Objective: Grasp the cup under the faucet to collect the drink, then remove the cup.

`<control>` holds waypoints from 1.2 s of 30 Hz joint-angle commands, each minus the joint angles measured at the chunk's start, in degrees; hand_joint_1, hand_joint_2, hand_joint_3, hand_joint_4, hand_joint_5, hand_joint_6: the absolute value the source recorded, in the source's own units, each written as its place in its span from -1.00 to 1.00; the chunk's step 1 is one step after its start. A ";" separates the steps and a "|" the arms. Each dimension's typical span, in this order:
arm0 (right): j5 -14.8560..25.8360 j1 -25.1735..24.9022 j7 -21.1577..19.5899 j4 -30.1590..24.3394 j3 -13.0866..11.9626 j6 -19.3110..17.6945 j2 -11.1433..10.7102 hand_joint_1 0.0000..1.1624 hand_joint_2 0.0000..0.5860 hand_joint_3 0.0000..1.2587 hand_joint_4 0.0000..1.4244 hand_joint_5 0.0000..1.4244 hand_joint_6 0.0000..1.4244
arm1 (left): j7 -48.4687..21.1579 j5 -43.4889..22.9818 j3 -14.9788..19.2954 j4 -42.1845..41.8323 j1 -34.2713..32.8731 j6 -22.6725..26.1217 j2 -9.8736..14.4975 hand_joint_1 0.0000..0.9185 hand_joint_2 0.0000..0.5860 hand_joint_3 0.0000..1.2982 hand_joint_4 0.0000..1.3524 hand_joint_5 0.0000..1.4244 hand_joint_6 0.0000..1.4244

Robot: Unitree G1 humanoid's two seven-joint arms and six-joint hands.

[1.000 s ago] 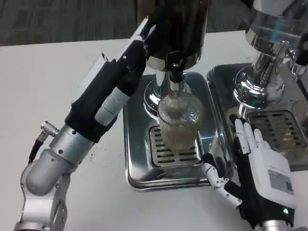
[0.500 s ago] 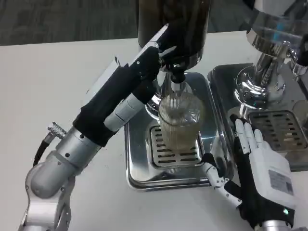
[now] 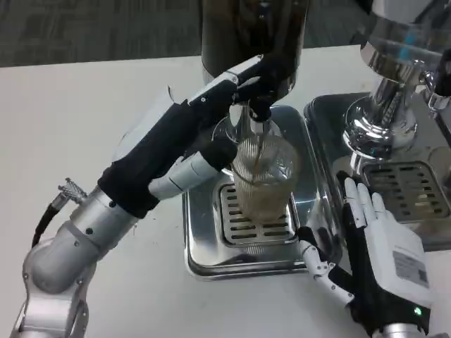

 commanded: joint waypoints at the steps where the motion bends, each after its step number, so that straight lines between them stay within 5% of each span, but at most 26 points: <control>1: 0.37 -0.50 -0.69 0.25 -0.28 -0.41 -0.08 -0.62 0.32 -1.00 -1.00 -1.00 -0.91 | -0.83 1.41 -0.98 0.58 0.90 -1.70 0.93 -1.00 -0.58 -0.74 -0.87 -0.63 -0.71; 28: 1.56 -0.66 -0.70 0.78 -0.26 -1.38 -0.34 -0.61 0.31 -1.00 -1.00 -1.00 -0.90 | 7.54 14.68 -4.79 1.31 1.45 -10.47 5.15 -1.00 -0.55 -0.63 -0.82 -0.59 -0.63; 36: 11.99 -1.99 1.02 2.80 -3.49 -10.06 -0.94 -0.37 0.09 -1.00 -1.00 -1.00 -0.77 | 10.01 16.13 -5.63 1.84 1.31 -10.49 6.16 -1.00 -0.53 -0.62 -0.82 -0.59 -0.63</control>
